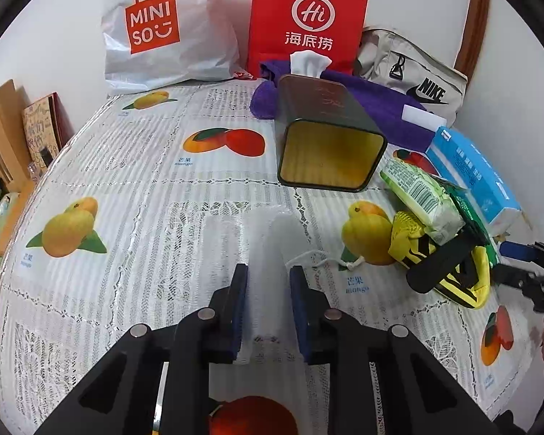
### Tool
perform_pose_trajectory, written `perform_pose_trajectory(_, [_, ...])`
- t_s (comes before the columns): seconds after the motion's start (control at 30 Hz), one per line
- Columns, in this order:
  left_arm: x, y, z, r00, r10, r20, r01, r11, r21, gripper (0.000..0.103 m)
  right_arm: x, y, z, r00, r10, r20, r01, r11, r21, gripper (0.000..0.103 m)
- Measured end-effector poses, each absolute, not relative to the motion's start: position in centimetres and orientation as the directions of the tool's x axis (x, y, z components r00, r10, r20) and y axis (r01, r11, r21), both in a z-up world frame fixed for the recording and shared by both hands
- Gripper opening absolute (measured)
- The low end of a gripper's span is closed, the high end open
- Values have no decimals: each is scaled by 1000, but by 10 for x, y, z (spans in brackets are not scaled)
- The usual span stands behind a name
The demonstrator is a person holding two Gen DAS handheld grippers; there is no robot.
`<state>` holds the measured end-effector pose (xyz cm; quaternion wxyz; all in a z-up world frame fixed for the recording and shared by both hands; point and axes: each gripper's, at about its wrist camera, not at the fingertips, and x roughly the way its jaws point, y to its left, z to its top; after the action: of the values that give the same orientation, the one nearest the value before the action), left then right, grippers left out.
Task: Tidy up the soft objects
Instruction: 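Lower the left tool onto the clear mesh bag and close on it, then close the right tool on the black watch strap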
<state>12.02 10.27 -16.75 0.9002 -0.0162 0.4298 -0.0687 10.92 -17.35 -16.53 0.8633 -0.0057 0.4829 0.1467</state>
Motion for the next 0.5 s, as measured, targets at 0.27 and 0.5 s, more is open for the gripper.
perform_pose_trajectory(0.27, [119,105,-169,631,-152,-761,100,988,-115,22,111,-152,-170,533,209,-820,-329,944,27,44])
perform_pose_trajectory(0.5, [119,108,-169,628,-172,-759,94,985,-145,22,89,-165,-165,448,245,-860,-357,931,79,37])
